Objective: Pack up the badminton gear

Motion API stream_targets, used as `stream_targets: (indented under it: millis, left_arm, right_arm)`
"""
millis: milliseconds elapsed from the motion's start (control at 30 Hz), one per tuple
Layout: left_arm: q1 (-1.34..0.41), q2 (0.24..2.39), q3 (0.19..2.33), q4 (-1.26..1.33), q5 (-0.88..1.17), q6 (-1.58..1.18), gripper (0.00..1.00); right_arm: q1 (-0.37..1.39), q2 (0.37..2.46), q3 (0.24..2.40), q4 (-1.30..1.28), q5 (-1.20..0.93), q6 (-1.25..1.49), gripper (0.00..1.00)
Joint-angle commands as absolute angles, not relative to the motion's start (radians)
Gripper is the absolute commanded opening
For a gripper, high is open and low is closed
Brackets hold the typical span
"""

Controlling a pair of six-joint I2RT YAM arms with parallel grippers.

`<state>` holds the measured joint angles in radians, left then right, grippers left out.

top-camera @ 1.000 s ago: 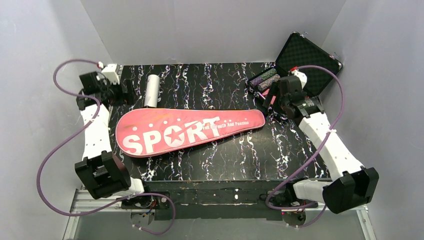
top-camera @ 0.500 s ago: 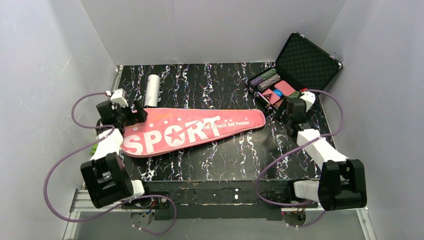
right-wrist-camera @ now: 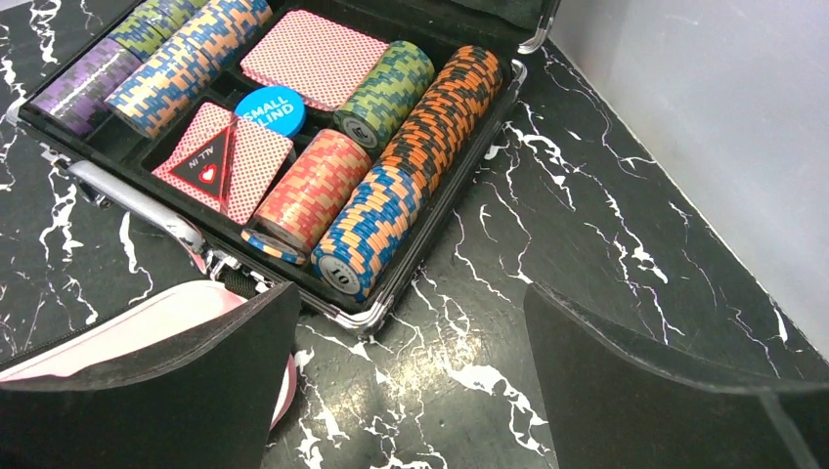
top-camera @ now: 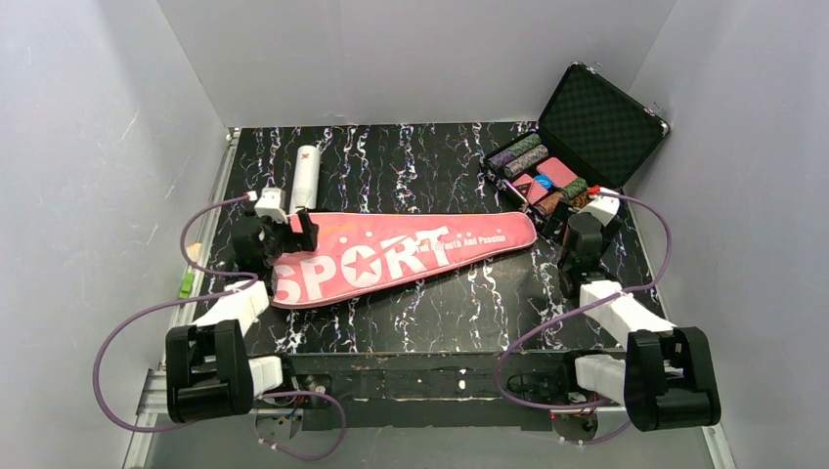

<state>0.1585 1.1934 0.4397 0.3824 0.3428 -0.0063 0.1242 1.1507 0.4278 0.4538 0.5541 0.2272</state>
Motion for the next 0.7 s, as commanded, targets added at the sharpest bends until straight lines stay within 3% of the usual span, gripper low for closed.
stream_targets:
  millis: [0,467,667]
  left_arm:
    - [0.093,1.234,0.400,0.510,0.288,0.052,0.98]
    - [0.039,1.435,0.306,0.937,0.229,0.051,0.98]
    - [0.039,1.486,0.276,1.045,0.237,0.047,0.98]
  right_arm:
    - [0.119,1.127,0.356,0.642,0.553,0.144,0.93]
    - [0.105,1.247,0.278,0.891,0.541,0.112,0.93]
    - [0.071,1.279,0.129,1.189,0.346,0.077,0.94]
